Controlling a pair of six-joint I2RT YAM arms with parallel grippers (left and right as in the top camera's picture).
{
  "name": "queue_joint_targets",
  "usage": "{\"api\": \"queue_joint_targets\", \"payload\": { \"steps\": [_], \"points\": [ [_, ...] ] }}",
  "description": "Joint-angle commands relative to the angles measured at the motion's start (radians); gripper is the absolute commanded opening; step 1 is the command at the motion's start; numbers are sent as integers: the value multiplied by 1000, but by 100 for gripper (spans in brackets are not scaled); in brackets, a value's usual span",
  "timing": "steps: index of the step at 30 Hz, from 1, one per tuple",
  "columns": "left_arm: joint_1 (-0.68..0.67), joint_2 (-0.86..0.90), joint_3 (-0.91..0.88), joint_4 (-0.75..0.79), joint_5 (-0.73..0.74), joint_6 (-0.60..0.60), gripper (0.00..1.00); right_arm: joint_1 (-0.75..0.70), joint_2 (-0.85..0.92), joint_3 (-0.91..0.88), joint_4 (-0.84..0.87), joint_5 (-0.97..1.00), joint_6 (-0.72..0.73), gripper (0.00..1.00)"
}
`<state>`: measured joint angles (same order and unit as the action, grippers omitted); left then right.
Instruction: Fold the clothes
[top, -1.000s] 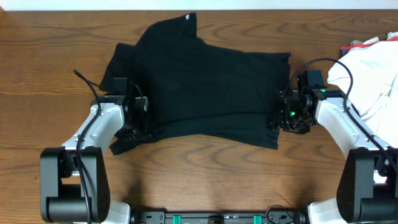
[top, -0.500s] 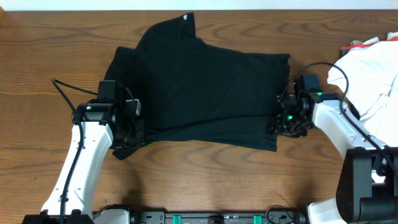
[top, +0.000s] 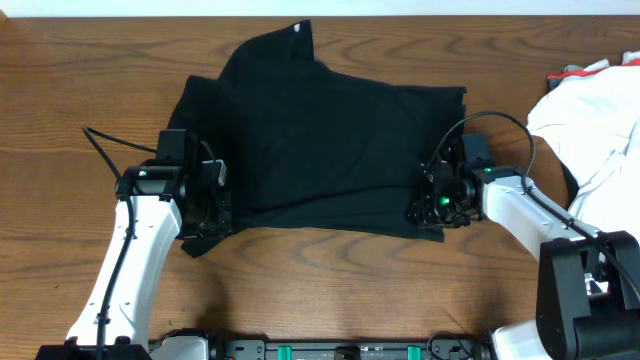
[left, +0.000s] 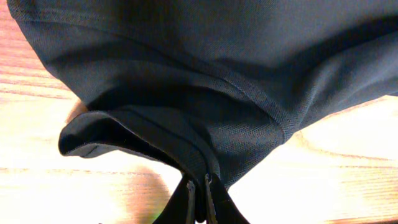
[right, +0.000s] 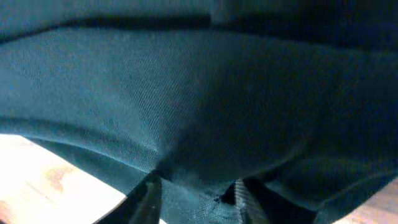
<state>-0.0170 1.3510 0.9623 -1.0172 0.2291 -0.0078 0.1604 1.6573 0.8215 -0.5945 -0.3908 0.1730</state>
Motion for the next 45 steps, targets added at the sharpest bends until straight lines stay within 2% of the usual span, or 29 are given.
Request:
{"api": "queue_joint_targets", "payload": {
  "steps": [1,7,12,17,22,27,30,33,37,41,45],
  "points": [
    [-2,-5,16,-6,-13,-12,6,9,-8,-11,5,-6,13,25],
    [-2,-5,16,-7,-19,-12,6,9,-17,-10,-13,-6,9,1],
    [-2,-6,16,-39,-98,-12,6,9,-79,-10,-62,-10,-9,1],
    [-2,-6,16,-53,-106,-16,6,9,-220,-10,-79,-62,-79,1],
    [-2,-6,16,-60,-119,-20,6,9,-340,-10,-107,-11,-84,2],
    [-2,-6,16,-77,-127,-21,6,11,-328,-23,-215,-2,-81,1],
    [-2,-6,16,-98,-184,-66,6,11,-304,-41,-266,-2,-70,2],
    [-2,-6,16,-122,-208,-85,6,11,-280,-64,-312,2,-17,5],
    [-2,-6,16,-139,-238,-119,6,11,-257,-102,-345,1,64,6],
    [-2,-6,16,-139,-241,-122,6,11,-250,-128,-351,2,66,6],
    [-2,-6,16,-140,-241,-122,7,11,-250,-130,-352,2,46,17]
  ]
}}
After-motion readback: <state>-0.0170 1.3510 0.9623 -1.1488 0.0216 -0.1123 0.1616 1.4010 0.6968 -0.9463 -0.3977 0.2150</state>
